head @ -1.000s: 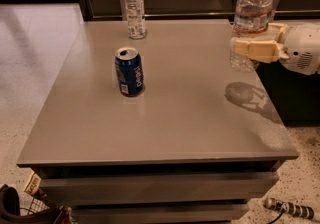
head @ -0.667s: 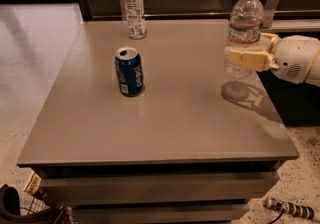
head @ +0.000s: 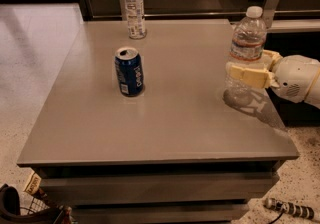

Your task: Place water bottle upright

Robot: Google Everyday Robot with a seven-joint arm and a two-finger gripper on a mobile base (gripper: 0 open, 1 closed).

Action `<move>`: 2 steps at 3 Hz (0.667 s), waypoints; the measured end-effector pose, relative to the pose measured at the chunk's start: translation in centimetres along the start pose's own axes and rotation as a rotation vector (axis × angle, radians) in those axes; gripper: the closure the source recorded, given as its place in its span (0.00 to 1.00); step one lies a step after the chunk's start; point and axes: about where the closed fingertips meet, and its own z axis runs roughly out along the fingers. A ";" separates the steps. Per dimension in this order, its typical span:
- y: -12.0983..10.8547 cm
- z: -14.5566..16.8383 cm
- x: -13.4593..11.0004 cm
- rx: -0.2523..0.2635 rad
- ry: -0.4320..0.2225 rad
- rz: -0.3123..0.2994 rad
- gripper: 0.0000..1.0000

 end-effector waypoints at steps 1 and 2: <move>0.9 -0.2 1.3 0.015 -0.023 0.017 1.00; 1.4 0.0 2.4 0.021 -0.038 0.035 1.00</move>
Offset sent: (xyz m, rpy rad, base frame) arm -0.0155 0.0063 -0.0403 0.0796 0.0068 -0.0388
